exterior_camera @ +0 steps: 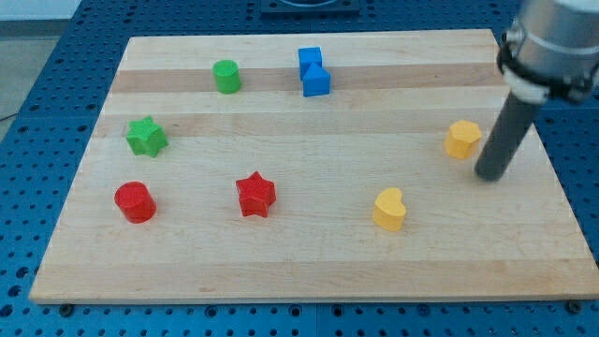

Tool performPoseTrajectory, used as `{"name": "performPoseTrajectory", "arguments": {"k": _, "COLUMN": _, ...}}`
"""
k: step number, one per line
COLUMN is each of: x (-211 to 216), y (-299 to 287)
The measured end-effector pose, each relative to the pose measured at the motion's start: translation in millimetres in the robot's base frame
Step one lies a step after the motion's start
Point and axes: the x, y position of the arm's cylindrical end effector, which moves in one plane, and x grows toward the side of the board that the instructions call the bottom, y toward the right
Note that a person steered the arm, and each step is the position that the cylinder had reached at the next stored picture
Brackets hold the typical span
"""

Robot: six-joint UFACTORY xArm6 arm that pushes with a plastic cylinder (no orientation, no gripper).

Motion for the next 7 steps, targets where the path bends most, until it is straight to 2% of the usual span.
{"name": "performPoseTrajectory", "arguments": {"k": 1, "x": -11, "y": 14}}
{"name": "performPoseTrajectory", "arguments": {"k": 2, "x": -63, "y": 44}}
{"name": "performPoseTrajectory", "arguments": {"k": 3, "x": -90, "y": 28}}
{"name": "performPoseTrajectory", "arguments": {"k": 4, "x": -75, "y": -10}}
{"name": "performPoseTrajectory", "arguments": {"k": 5, "x": -30, "y": -20}}
{"name": "performPoseTrajectory", "arguments": {"k": 6, "x": -27, "y": -20}}
{"name": "performPoseTrajectory", "arguments": {"k": 7, "x": -54, "y": -20}}
